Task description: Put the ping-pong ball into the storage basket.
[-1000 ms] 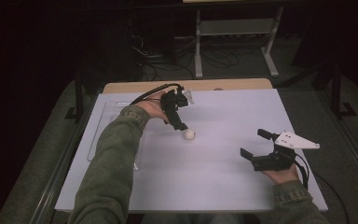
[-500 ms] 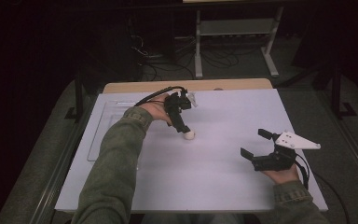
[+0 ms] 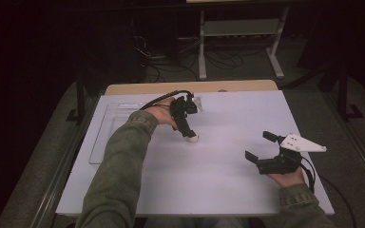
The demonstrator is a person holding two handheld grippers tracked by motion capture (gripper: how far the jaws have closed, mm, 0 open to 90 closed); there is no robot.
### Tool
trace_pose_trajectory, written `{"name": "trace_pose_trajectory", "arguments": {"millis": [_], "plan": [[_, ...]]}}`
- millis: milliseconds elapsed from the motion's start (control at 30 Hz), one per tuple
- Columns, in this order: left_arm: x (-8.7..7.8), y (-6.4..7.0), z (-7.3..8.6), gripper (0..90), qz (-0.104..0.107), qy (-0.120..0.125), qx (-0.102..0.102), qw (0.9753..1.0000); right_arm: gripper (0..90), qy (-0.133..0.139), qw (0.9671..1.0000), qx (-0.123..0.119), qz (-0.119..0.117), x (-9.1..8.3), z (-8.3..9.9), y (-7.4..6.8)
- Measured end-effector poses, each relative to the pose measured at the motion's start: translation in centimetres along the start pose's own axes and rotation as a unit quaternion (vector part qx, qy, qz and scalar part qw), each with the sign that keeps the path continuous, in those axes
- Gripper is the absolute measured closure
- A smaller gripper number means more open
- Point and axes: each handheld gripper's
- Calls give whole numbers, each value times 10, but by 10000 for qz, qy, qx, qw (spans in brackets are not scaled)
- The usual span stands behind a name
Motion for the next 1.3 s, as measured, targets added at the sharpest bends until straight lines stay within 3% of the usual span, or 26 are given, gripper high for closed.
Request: {"name": "trace_pose_trajectory", "arguments": {"millis": [633, 933, 1300], "plan": [[17, 1, 6, 0, 49, -71, 6, 10000, 0, -20, 10000, 2, -8, 1, 0, 0], [27, 1, 6, 0, 168, -220, -6, 9996, 0, -50, 10000, 2, -43, 1, 1, 0], [33, 2, 13, 0, 180, -89, -62, 9998, 0, -50, 10000, 34, -40, 1, 1, 0]]}}
Point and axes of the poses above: each handheld gripper's, and its own axes: x roughly forward along the jaws, z roughly out of its underside, y roughly to its right, and after that the axes turned 4 degrees about z, right-handed
